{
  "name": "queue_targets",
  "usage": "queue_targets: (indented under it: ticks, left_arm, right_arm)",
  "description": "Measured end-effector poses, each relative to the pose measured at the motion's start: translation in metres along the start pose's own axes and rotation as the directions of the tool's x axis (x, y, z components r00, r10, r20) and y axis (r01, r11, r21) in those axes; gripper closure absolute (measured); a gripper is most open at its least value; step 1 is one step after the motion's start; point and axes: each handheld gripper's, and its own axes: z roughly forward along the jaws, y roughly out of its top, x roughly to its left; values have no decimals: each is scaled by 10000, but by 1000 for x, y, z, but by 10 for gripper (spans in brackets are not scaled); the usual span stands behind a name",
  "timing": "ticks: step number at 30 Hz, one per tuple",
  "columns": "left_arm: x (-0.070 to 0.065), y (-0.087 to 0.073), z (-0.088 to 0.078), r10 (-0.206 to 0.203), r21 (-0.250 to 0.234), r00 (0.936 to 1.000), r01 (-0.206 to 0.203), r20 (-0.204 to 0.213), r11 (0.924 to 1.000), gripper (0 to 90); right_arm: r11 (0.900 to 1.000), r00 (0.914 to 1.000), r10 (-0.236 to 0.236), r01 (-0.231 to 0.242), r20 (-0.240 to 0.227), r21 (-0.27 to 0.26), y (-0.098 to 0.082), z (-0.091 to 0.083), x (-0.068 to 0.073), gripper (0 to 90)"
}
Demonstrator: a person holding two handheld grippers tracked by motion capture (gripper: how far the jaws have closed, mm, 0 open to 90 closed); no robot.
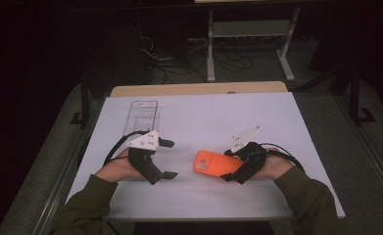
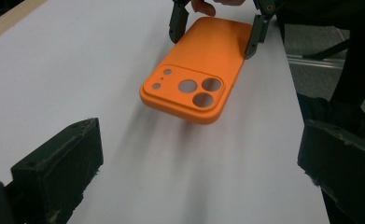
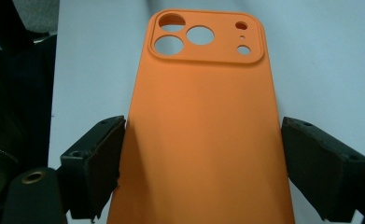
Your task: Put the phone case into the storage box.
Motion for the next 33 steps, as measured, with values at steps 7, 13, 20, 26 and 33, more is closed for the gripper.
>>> queue_targets:
  ticks: [7,13,20,26,33]
  left_arm:
    - [2,8,8,149,326,9996,-157,237,9993,0]
    - [4,12,14,273,653,9984,-305,486,9974,0]
    - [5,18,23,318,851,9966,-383,759,9956,0]
    - [6,21,29,392,1062,9951,-488,903,9931,0]
    - [9,25,35,487,1315,9917,-643,1188,9892,0]
  right_arm:
    - [9992,9989,-406,406,-222,6,7,4,0,151]
    - [9982,9974,-582,586,-437,82,10,9,1,151]
    - [9963,9947,-856,860,-574,53,16,11,1,152]
    - [9945,9922,-1045,1048,-683,0,22,13,1,151]
    - [9943,9904,-1064,1069,-883,8,27,14,0,152]
